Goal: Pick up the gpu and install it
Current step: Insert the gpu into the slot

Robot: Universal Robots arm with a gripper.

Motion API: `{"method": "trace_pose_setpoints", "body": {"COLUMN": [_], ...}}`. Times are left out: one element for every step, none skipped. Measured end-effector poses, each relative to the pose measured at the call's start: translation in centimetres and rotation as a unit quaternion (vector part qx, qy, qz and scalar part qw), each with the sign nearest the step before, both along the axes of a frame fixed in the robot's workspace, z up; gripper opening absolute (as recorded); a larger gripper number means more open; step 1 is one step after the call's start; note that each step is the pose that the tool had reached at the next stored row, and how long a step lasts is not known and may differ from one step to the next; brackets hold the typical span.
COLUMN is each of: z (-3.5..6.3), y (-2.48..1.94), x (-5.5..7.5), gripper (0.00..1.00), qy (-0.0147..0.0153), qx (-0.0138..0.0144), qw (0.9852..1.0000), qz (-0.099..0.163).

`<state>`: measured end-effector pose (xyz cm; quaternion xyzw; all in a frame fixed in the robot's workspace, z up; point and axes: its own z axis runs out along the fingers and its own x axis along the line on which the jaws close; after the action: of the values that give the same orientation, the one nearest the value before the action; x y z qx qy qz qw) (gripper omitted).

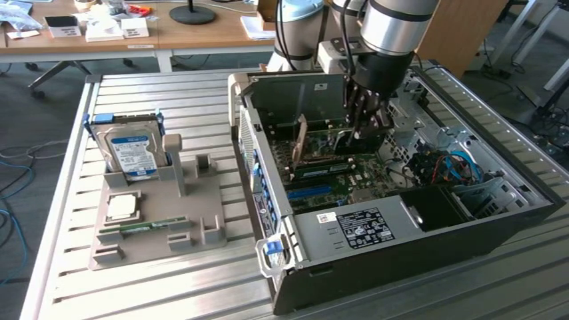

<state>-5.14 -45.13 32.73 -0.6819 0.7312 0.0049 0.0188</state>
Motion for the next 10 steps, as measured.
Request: {"method": "trace_pose_setpoints", "body": {"z": [0.0,-0.01,-0.04,-0.13,-0.23,-0.33,-0.41,-0.47,-0.48,-0.49], "y": [-0.02,-0.02,-0.02,-0.03,-0.03,-0.02,-0.02,-0.02,-0.03,-0.03], "x": [-0.01,-0.01,0.0,0.0,0.01,0.0,0.0,0.0,0.0,0.01], "gripper": [0.27,0.27,0.27,0.27,0.27,0.27,0.27,0.27,0.27,0.27], "qy": [0.0,0.0,0.0,-0.0001,-0.0001,0.0,0.0,0.0,0.0,0.0], "qx": [0.0,0.0,0.0,0.0001,0.0001,0.0001,0.0,0.0,-0.0001,0.0], "qw": [1.0,1.0,1.0,1.0,1.0,1.0,1.0,1.0,1.0,1.0], "qz": [0.0,0.0,0.0,0.0,0.0,0.0,0.0,0.0,0.0,0.0]}}
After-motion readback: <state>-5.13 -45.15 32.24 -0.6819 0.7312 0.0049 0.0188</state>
